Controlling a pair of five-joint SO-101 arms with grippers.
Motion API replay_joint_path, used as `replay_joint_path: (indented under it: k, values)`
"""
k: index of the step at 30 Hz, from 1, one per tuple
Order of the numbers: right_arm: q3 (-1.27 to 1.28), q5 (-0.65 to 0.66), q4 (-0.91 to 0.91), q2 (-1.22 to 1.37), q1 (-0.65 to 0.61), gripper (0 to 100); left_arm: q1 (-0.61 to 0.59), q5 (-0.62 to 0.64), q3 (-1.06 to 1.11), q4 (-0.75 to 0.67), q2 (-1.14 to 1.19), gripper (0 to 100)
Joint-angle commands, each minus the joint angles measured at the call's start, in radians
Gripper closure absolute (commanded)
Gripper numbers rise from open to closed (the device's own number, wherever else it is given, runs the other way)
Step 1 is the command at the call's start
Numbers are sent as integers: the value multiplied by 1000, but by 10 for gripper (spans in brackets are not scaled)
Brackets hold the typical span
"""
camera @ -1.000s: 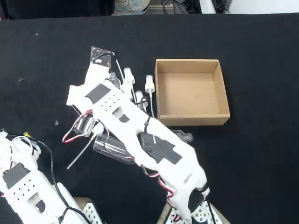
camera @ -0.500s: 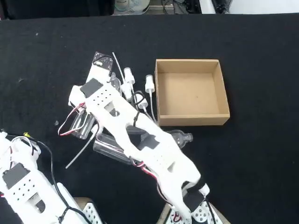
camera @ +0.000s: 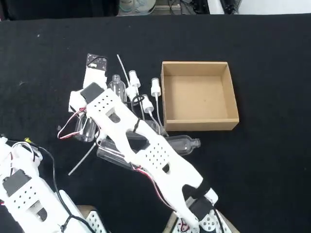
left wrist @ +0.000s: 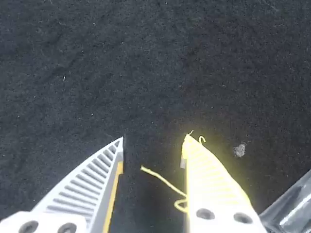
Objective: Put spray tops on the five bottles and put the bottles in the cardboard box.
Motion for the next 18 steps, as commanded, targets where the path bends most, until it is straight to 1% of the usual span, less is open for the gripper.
replay_joint_path:
  k: [1, 3, 7, 8, 11, 18]
  values:
    - [-120, 66, 68, 56, 38, 794, -1, 9, -59, 6, -2, 809]
    - [-160, 121, 112, 90, 51, 806, -1, 9, -59, 6, -2, 809]
    - [-280, 287, 230, 116, 54, 937, -1, 9, -59, 6, -2, 810]
    - [-320, 342, 256, 114, 54, 952, 1, 9, -59, 6, -2, 811]
    - [-475, 436, 324, 111, 55, 959, 1, 9, -59, 6, -2, 811]
    - [-463, 628, 365, -56, 58, 956, 1, 9, -56, 6, -2, 809]
